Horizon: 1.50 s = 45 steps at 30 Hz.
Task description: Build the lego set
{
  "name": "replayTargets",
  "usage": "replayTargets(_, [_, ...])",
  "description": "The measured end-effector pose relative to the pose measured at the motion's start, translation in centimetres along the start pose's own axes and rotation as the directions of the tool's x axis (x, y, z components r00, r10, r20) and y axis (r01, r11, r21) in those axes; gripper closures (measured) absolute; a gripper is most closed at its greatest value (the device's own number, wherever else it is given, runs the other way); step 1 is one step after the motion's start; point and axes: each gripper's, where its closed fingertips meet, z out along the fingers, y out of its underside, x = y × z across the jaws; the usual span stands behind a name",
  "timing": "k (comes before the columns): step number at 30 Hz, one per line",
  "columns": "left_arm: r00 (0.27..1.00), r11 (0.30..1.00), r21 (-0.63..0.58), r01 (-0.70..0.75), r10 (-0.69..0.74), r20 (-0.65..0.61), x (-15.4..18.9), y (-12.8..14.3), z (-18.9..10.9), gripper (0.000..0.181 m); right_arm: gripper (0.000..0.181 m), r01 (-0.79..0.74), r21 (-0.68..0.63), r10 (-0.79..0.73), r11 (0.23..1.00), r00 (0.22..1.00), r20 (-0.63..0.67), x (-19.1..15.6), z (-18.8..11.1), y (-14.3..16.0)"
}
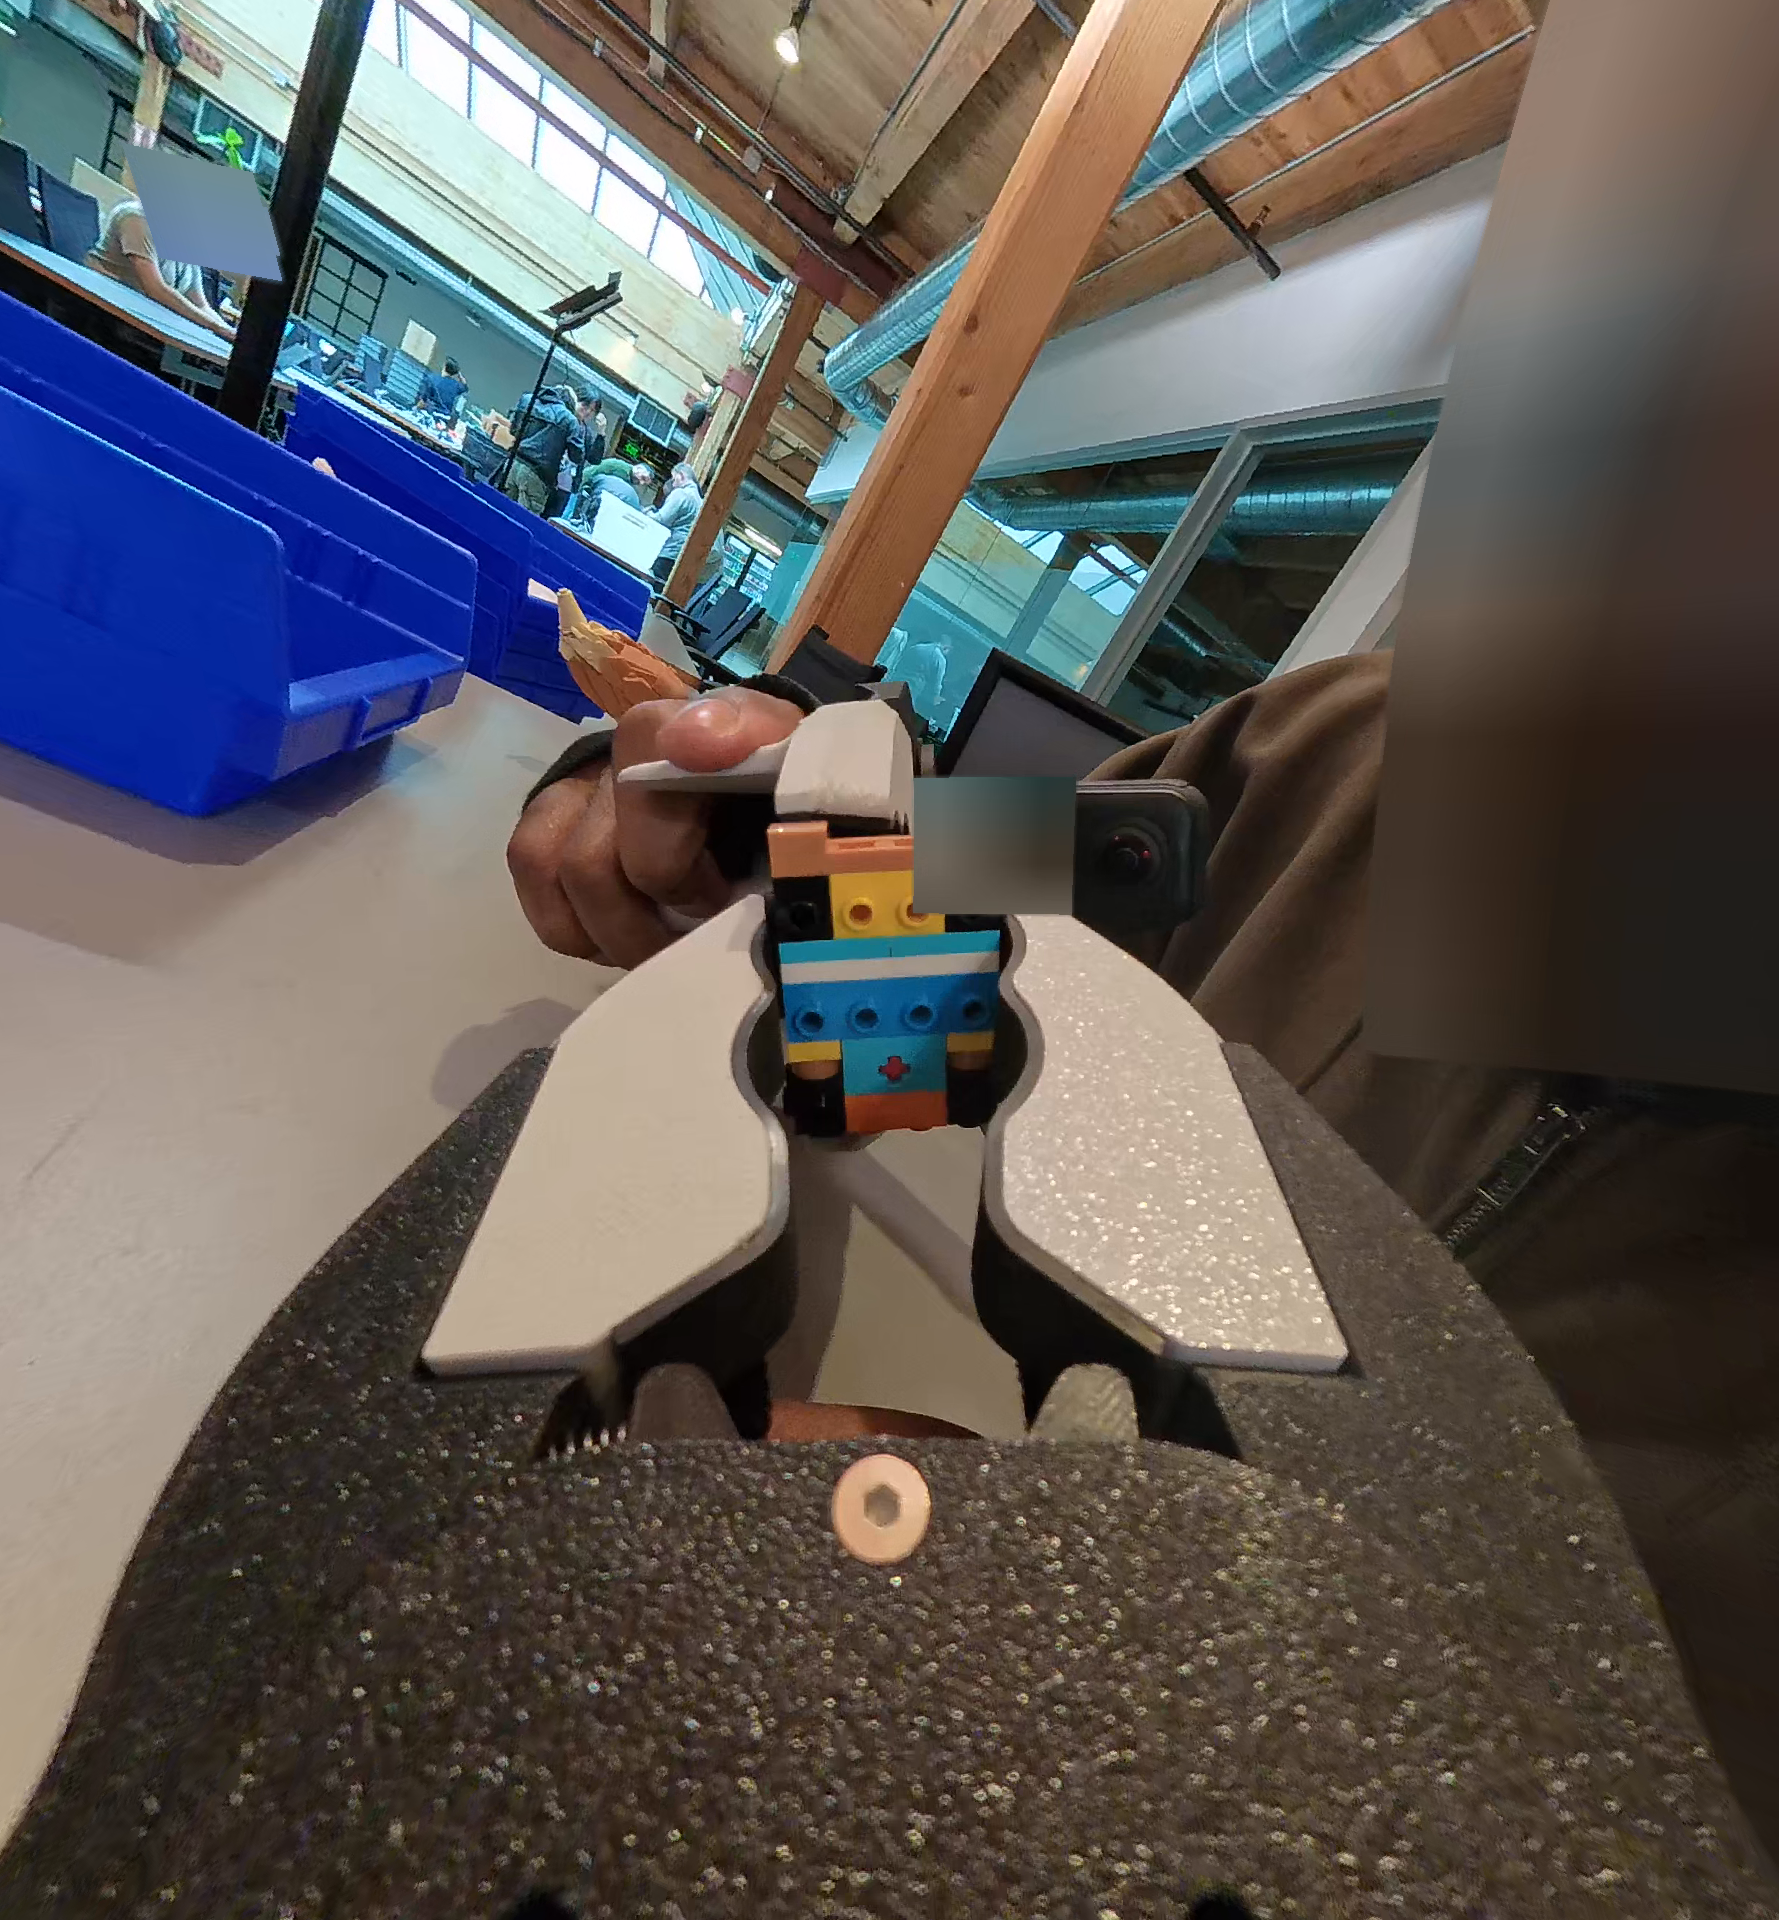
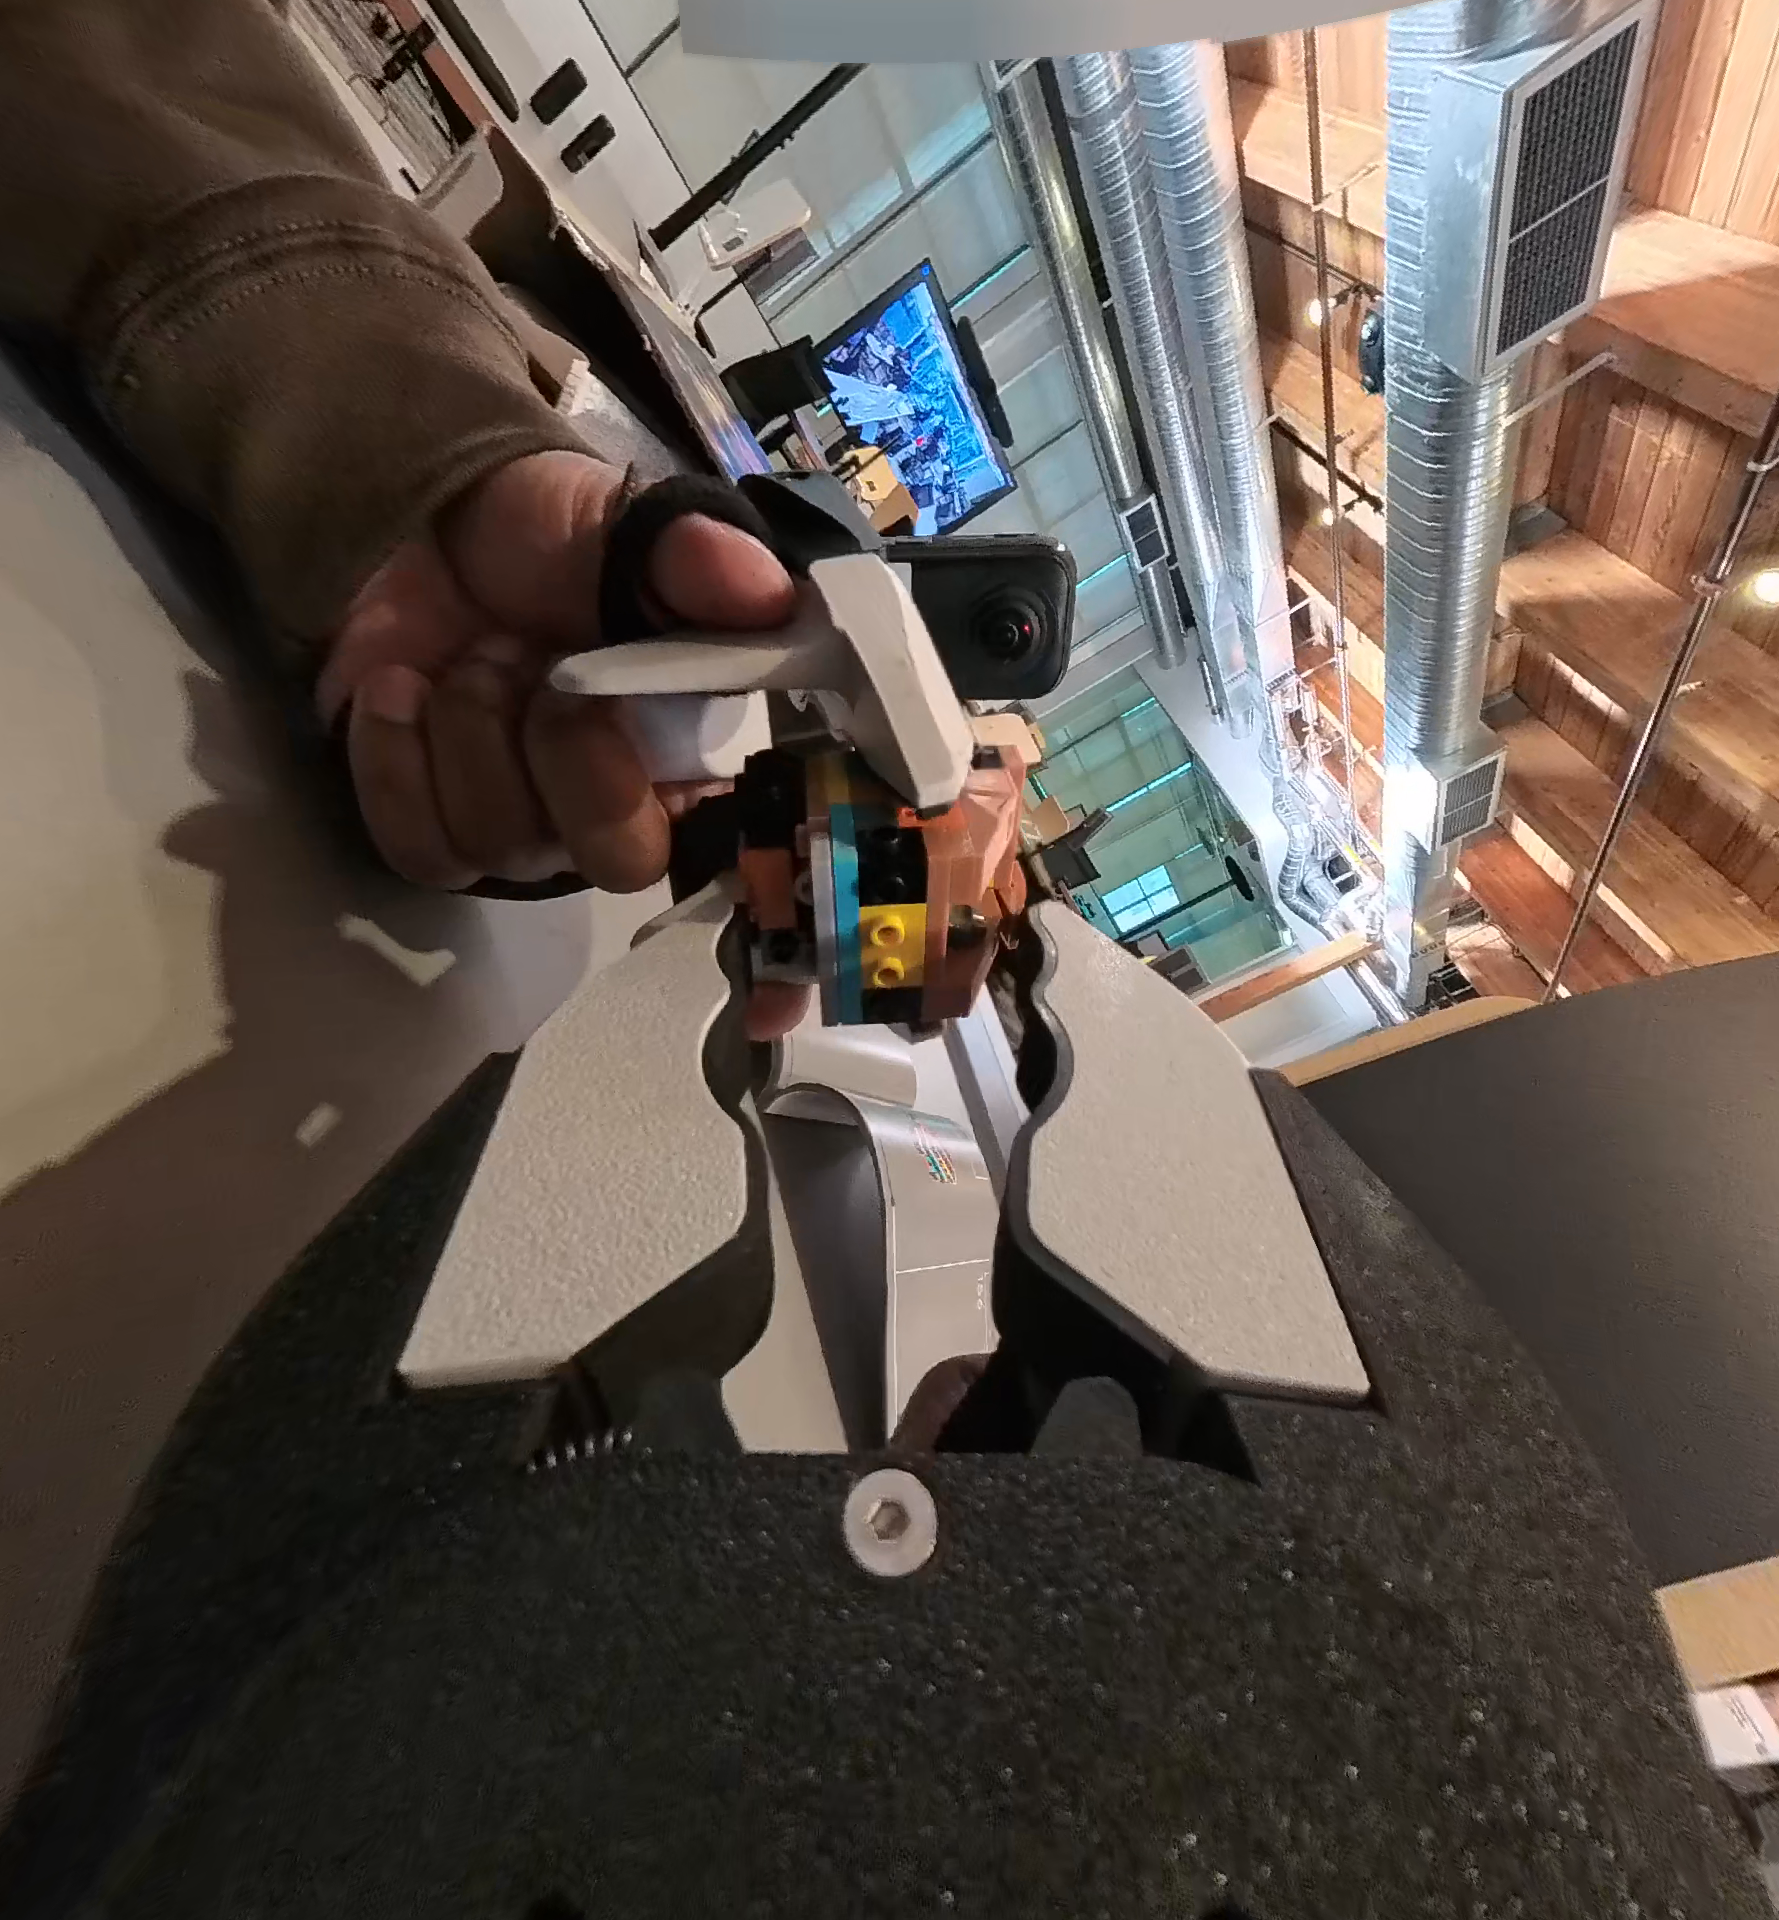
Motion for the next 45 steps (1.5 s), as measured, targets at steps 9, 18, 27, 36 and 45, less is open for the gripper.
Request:
replayTargets(9, [1.000, 1.000, -0.018, 0.002, -0.001, 0.012, -0.3, 0.4, 0.1, 0.144, 0.133, 0.023, -0.009, -0.023, 1.000, 0.999, 0.033, -0.3, -0.2, 0.3])
replayTargets(18, [1.000, 1.000, -0.029, -0.009, 0.010, 0.019, -0.3, 0.5, 0.1, 0.144, 0.135, 0.035, -0.018, -0.034, 0.999, 0.999, 0.040, -0.6, -0.1, 0.3])
replayTargets(27, [1.000, 1.000, 0.002, -0.008, 0.008, 0.018, -0.2, -0.2, -0.1, 0.144, 0.133, 0.046, -0.026, -0.047, 0.999, 0.998, -0.031, 0.1, 0.0, 0.5])
replayTargets(36, [0.994, 0.995, -0.071, -0.066, 0.071, 0.084, -0.7, 0.7, 0.2, 0.144, 0.135, 0.069, -0.021, -0.069, 0.997, 0.998, 0.007, -0.5, -0.2, 0.9])
replayTargets(45, [0.901, 0.960, -0.212, -0.185, 0.251, 0.353, -3.8, 0.8, -0.9, 0.144, 0.127, 0.058, -0.187, -0.050, 0.981, 0.997, 0.051, -0.9, 0.0, 4.2])
